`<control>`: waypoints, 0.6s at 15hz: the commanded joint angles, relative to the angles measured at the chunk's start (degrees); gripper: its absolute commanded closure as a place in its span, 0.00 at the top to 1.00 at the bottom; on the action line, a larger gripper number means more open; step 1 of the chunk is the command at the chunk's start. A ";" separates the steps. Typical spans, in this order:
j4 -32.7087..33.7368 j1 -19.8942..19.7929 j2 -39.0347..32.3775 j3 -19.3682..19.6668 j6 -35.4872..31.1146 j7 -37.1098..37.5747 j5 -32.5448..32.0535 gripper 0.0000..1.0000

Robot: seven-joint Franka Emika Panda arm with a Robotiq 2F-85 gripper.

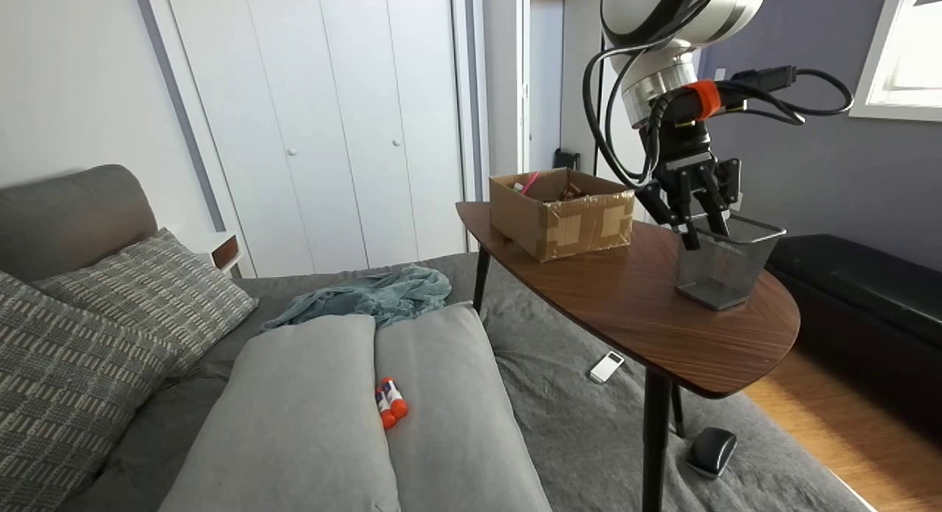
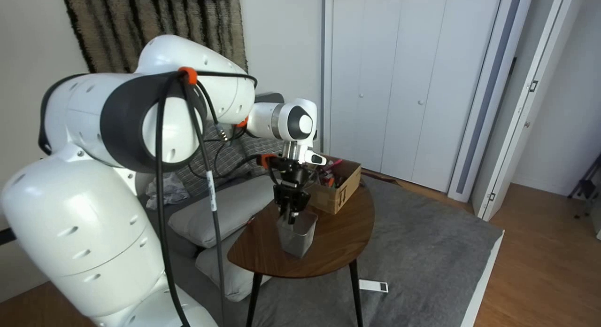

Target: Place the basket upright

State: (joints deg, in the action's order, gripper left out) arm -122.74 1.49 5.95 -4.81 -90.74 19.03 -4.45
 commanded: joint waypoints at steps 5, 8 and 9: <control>3.08 0.90 4.13 -1.06 5.08 2.04 -7.61 1.00; 4.72 0.34 7.85 -0.33 7.04 0.41 -6.01 1.00; 4.84 0.11 9.98 0.31 7.22 -1.25 -4.80 1.00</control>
State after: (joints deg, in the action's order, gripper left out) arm -118.75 1.82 10.67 -5.57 -85.72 20.11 -10.74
